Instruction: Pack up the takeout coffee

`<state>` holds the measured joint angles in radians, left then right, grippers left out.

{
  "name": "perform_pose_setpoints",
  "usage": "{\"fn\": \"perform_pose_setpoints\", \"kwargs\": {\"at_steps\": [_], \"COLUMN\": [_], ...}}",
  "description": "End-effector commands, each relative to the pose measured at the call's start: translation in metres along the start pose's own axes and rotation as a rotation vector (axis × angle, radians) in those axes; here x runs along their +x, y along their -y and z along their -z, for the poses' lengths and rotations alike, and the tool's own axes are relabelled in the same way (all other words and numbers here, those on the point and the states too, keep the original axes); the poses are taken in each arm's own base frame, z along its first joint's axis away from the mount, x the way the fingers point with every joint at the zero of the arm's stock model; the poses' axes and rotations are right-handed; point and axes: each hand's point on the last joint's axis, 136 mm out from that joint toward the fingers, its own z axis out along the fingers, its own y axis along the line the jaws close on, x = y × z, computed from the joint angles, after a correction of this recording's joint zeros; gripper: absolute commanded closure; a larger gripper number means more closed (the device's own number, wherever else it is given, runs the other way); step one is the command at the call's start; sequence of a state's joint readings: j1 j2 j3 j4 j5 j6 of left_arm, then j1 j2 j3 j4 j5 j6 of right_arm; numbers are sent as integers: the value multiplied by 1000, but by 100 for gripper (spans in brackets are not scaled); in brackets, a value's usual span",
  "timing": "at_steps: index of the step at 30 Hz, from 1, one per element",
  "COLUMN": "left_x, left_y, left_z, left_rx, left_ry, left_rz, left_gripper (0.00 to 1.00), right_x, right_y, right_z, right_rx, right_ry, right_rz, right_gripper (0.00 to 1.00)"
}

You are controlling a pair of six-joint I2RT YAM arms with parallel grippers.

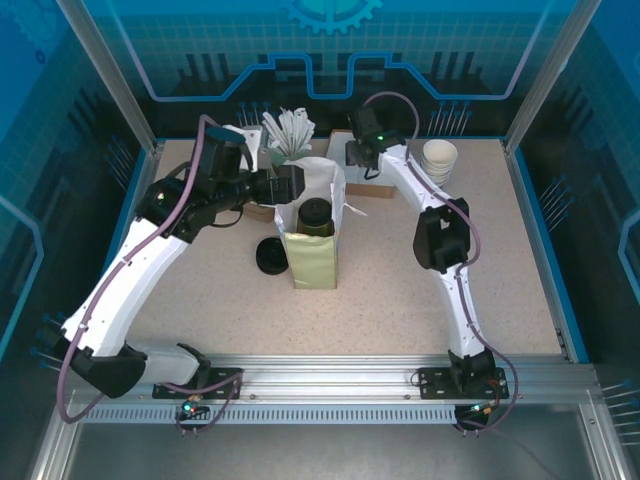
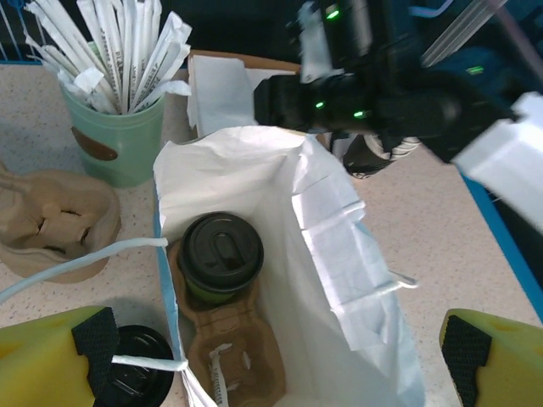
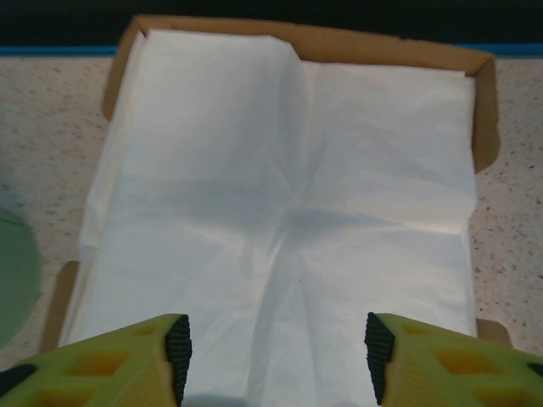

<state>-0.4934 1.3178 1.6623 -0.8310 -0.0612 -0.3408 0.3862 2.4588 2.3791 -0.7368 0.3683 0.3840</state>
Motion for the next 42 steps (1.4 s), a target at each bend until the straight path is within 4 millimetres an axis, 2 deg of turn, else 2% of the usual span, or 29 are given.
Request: {"fn": "perform_pose_setpoints", "kwargs": {"at_steps": [1, 4, 8, 23, 28, 35, 42], "left_x": [-17, -20, -20, -12, -11, -9, -5], "left_y": [9, 10, 9, 7, 6, 6, 7], "left_z": [27, 39, 44, 37, 36, 35, 32], "left_rx": [47, 54, 52, 49, 44, 47, 57], "left_ry": [71, 99, 110, 76, 73, 66, 51], "left_rz": [-18, -32, -40, -51, -53, -53, -53], "left_gripper": [1, 1, 1, 1, 1, 1, 1], "right_x": [8, 10, 14, 22, 25, 28, 17], "right_y": [4, 4, 1, 13, 14, 14, 11], "right_z": [-16, -26, -38, -63, -66, -68, -56], "right_rx": [46, 53, 49, 77, 66, 29, -5], "right_ry": [-31, -32, -36, -53, -64, -87, -68], "right_rz": [23, 33, 55, 67, 71, 55, 38], "right_gripper": [41, 40, 39, 42, 48, 66, 77]}}
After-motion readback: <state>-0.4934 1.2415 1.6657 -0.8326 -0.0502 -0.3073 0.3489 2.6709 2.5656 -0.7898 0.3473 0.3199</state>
